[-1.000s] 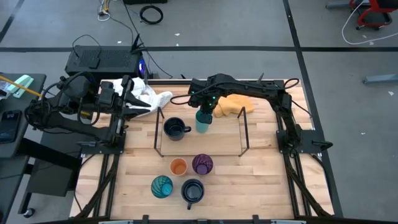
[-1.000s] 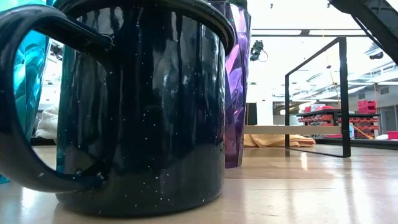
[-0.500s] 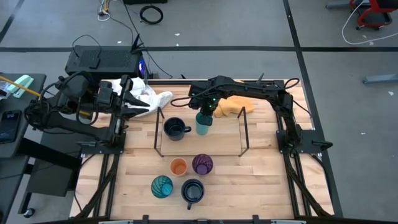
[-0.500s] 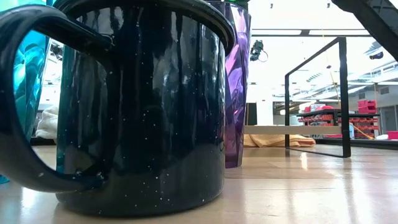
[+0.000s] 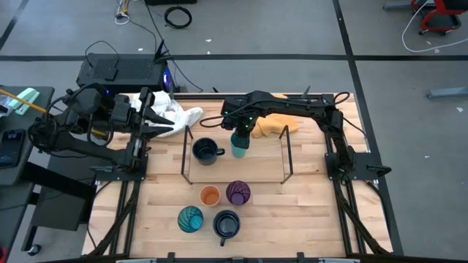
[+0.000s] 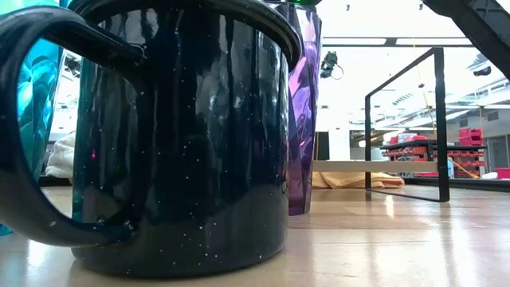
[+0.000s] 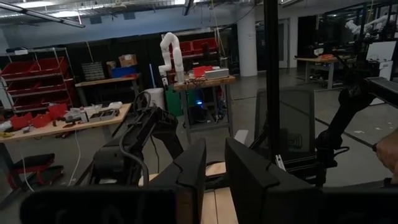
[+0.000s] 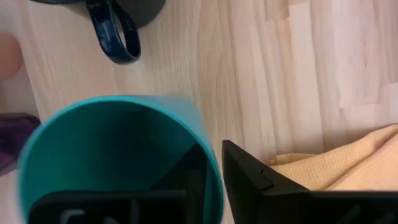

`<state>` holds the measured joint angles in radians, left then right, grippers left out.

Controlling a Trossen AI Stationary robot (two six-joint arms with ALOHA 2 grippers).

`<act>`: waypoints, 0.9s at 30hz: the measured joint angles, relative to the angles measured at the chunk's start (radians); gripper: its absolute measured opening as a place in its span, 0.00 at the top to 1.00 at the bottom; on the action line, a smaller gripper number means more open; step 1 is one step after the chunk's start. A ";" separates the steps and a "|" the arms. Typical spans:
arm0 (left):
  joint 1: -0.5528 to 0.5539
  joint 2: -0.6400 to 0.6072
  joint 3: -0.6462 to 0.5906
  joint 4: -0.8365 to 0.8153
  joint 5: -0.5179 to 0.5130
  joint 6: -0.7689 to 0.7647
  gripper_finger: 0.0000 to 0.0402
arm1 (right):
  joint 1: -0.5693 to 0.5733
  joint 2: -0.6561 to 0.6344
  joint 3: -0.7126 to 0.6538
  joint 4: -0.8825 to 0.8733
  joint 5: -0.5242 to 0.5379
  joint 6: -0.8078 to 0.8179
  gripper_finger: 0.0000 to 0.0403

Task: Stack small to large cups/mugs on shelf
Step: Put the light blue cup on the shelf, then put the violet cup on the shelf

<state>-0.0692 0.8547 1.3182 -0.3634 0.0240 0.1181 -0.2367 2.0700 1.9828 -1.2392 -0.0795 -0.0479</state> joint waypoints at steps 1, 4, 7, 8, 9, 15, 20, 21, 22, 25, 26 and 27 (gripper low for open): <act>0.000 0.000 0.000 0.000 0.000 0.000 0.83 | 0.000 -0.001 0.001 0.002 0.000 0.000 0.84; 0.000 0.000 0.000 0.000 0.000 0.000 0.82 | -0.001 -0.001 0.001 0.002 0.000 0.003 0.82; 0.000 0.000 0.000 0.000 0.000 0.001 0.81 | 0.000 -0.001 0.001 0.002 0.000 0.003 0.81; 0.000 0.000 0.000 0.000 0.000 0.001 0.81 | 0.000 -0.001 0.001 0.002 0.000 0.003 0.81; 0.000 0.000 0.000 0.000 0.000 0.001 0.81 | 0.000 -0.001 0.001 0.003 0.000 0.003 0.80; 0.000 0.000 0.000 0.000 0.000 0.001 0.82 | 0.000 -0.002 0.029 0.000 -0.004 0.003 0.80; 0.000 0.000 0.000 0.000 0.000 0.001 0.81 | 0.000 -0.003 0.077 0.000 -0.005 0.003 0.80; 0.000 0.000 0.000 0.000 0.000 0.001 0.81 | 0.000 -0.004 0.083 -0.002 -0.005 0.004 0.80; 0.000 0.000 0.000 0.000 0.000 0.001 0.81 | 0.000 -0.004 0.086 -0.004 -0.005 0.008 0.80; 0.000 0.000 0.000 0.000 0.000 0.001 0.82 | 0.000 -0.004 0.087 -0.011 -0.005 0.012 0.80; 0.000 0.000 0.000 0.000 0.000 0.001 0.82 | 0.000 -0.004 0.087 -0.012 -0.005 0.012 0.80; 0.000 0.000 0.000 0.000 0.000 0.001 0.83 | 0.002 -0.004 0.087 -0.013 -0.007 0.013 0.80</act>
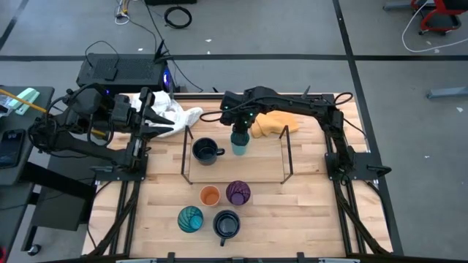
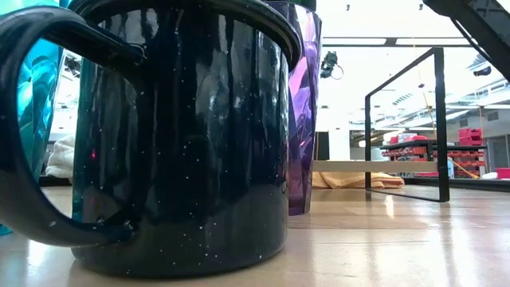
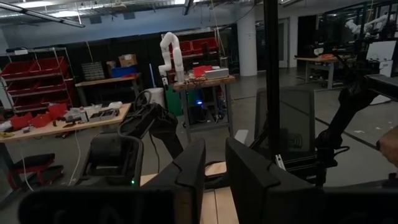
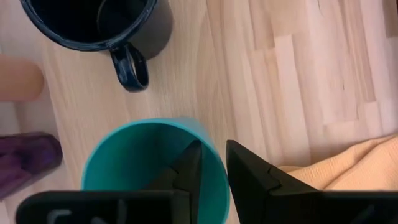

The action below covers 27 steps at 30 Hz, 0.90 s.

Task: Stack small to large cups/mugs on shelf
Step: Put the violet cup on the shelf

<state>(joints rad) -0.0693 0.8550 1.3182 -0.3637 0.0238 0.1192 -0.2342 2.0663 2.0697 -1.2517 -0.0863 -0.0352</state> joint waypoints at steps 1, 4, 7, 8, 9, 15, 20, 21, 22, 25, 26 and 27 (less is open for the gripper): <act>0.000 0.000 0.000 0.000 0.000 0.000 0.83 | 0.001 0.000 0.000 -0.003 -0.002 0.000 0.80; 0.000 0.000 0.000 0.000 0.000 0.000 0.83 | 0.007 0.000 0.000 -0.015 -0.011 0.000 0.80; 0.000 0.000 0.000 0.000 0.000 0.000 0.82 | 0.008 0.000 0.000 -0.020 -0.023 0.002 0.78; 0.000 0.000 0.000 0.000 0.000 0.000 0.81 | 0.008 0.000 0.000 -0.020 -0.023 0.005 0.76; 0.000 0.000 0.000 0.000 0.000 0.002 0.81 | 0.008 0.000 0.000 -0.019 -0.023 0.006 0.75; 0.000 0.000 0.000 0.000 0.000 0.006 0.83 | 0.008 0.000 0.000 -0.018 -0.014 0.006 0.69; 0.000 0.000 0.000 0.000 0.000 0.006 0.82 | 0.007 0.000 0.000 -0.017 -0.012 0.006 0.68; 0.000 0.000 0.000 0.000 0.000 0.006 0.82 | 0.007 0.000 0.000 -0.017 -0.012 0.006 0.68; 0.000 0.000 0.000 0.000 0.000 0.006 0.82 | 0.007 0.000 0.000 -0.017 -0.012 0.006 0.68; 0.000 0.000 0.000 0.000 0.000 0.006 0.81 | 0.007 0.000 0.000 -0.018 -0.012 0.005 0.68; 0.000 0.000 0.000 0.000 0.000 0.006 0.81 | 0.007 0.000 0.000 -0.019 -0.012 0.004 0.68; 0.000 0.000 0.000 0.000 0.000 0.006 0.81 | 0.007 0.000 0.003 -0.022 -0.012 0.003 0.68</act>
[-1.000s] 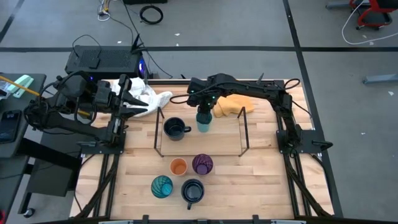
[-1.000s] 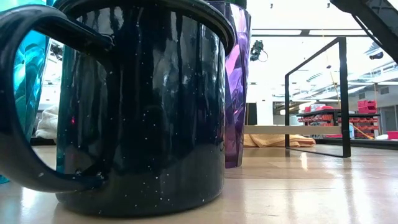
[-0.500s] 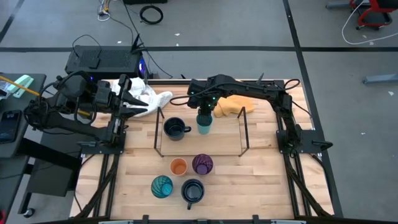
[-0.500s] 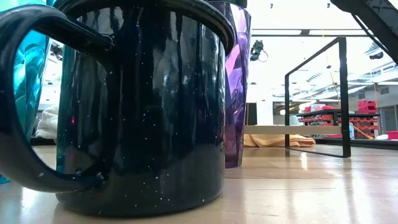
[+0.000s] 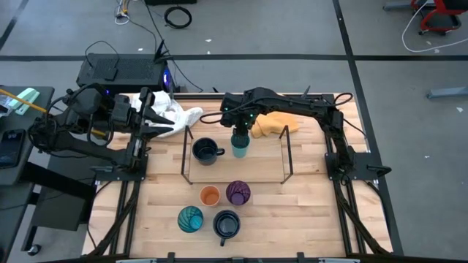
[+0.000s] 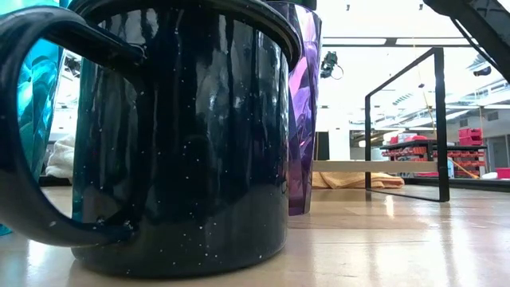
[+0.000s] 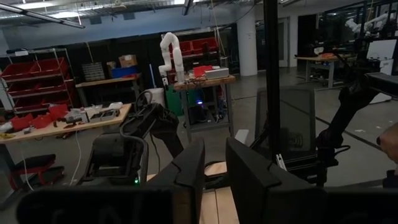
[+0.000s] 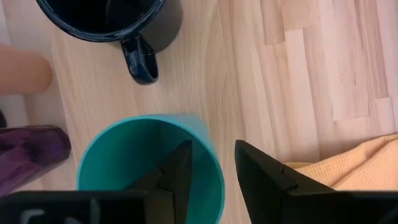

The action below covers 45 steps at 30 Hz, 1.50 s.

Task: Stack small to large cups/mugs on shelf
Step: Put the violet cup on the shelf

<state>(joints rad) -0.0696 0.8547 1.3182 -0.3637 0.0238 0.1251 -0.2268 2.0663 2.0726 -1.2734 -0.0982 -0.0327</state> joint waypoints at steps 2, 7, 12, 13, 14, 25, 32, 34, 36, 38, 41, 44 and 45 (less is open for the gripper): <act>0.000 0.000 0.000 0.000 0.000 0.000 0.82 | 0.000 0.000 0.020 -0.020 0.000 -0.007 0.68; 0.000 0.000 0.000 0.000 0.000 0.001 0.83 | -0.008 -0.002 0.082 -0.044 0.016 -0.011 0.68; 0.000 0.000 0.000 0.000 0.000 0.002 0.82 | -0.008 -0.001 0.168 -0.147 0.023 -0.005 0.68; 0.000 0.000 0.000 0.000 0.000 0.002 0.81 | 0.000 -0.001 0.191 -0.174 0.023 -0.005 0.68; 0.000 0.000 0.000 0.000 0.000 0.002 0.81 | 0.011 -0.001 0.214 -0.195 0.022 -0.002 0.68; 0.000 0.000 0.000 0.000 0.000 0.000 0.81 | 0.264 -0.133 0.257 -0.295 0.012 0.119 0.67; 0.000 0.000 0.000 0.000 0.000 -0.001 0.80 | 0.483 -0.188 0.258 -0.292 0.059 0.341 0.68; 0.000 0.000 0.000 0.000 0.000 -0.001 0.80 | 0.551 -0.177 0.252 -0.286 0.087 0.378 0.68; 0.000 0.000 0.000 0.000 0.000 -0.001 0.80 | 0.607 -0.163 0.225 -0.276 0.128 0.404 0.68; 0.000 0.000 0.000 0.000 0.000 -0.001 0.80 | 0.644 -0.161 0.173 -0.233 0.179 0.441 0.68; 0.000 0.000 0.000 -0.001 0.001 -0.008 0.80 | 0.667 -0.168 0.073 -0.117 0.254 0.515 0.68; 0.000 0.000 0.000 -0.006 0.016 -0.009 0.80 | 0.667 -0.170 -0.009 0.031 0.280 0.562 0.68; 0.000 0.000 0.000 -0.007 0.026 -0.010 0.80 | 0.666 -0.170 -0.034 0.071 0.277 0.570 0.68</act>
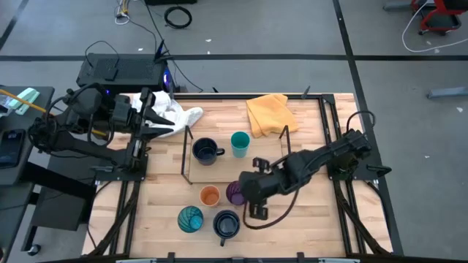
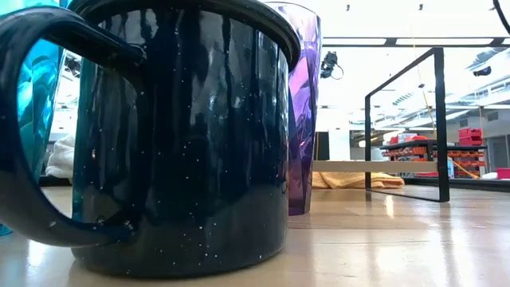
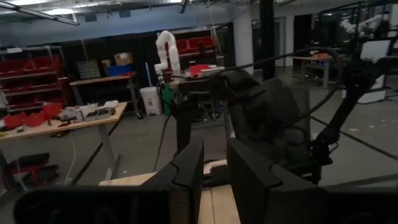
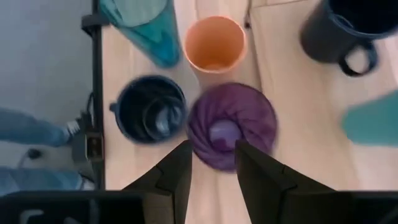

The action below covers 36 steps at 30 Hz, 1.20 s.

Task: Stack small to large cups/mugs on shelf
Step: Put the violet cup on the shelf

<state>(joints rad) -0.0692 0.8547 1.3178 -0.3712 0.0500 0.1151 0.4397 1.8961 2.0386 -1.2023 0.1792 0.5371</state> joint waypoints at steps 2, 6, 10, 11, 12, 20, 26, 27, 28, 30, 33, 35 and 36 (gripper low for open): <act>0.000 0.000 0.000 -0.001 0.015 -0.006 0.81 | 0.000 0.002 -0.044 0.064 -0.036 0.018 0.68; 0.000 -0.005 0.000 -0.012 0.028 -0.026 0.80 | 0.000 0.004 -0.092 0.112 -0.071 0.053 0.68; 0.000 -0.009 0.000 -0.030 0.041 -0.032 0.80 | -0.001 0.004 -0.095 0.149 -0.081 0.072 0.67; 0.000 -0.011 0.000 -0.032 0.046 -0.034 0.81 | -0.002 0.004 -0.094 0.172 -0.083 0.073 0.67; 0.000 -0.011 0.000 -0.034 0.051 -0.035 0.81 | -0.002 0.004 -0.096 0.195 -0.086 0.073 0.66; 0.000 -0.030 0.000 -0.044 0.054 -0.036 0.80 | -0.021 0.014 -0.098 0.209 -0.121 0.073 0.65; 0.000 -0.047 0.000 -0.057 0.054 -0.041 0.80 | -0.040 0.026 -0.098 0.234 -0.155 0.056 0.65; 0.000 -0.051 0.000 -0.060 0.054 -0.046 0.81 | -0.040 0.025 -0.098 0.237 -0.158 0.049 0.65; 0.000 -0.052 0.000 -0.063 0.054 -0.047 0.81 | -0.040 0.025 -0.098 0.234 -0.159 0.046 0.65; 0.000 -0.054 0.000 -0.069 0.054 -0.048 0.80 | -0.043 0.025 -0.098 0.231 -0.159 0.040 0.65; 0.000 -0.053 0.000 -0.079 0.054 -0.052 0.80 | -0.046 0.037 -0.097 0.238 -0.168 0.037 0.65; 0.000 -0.051 0.000 -0.086 0.054 -0.052 0.80 | -0.047 0.051 -0.099 0.236 -0.179 0.033 0.65; 0.000 -0.051 0.000 -0.088 0.054 -0.052 0.80 | -0.048 0.064 -0.099 0.241 -0.186 0.032 0.65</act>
<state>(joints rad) -0.0696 0.8033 1.3178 -0.4590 0.1036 0.0635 0.3917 1.9606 1.9396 -0.9618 -0.0071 0.5687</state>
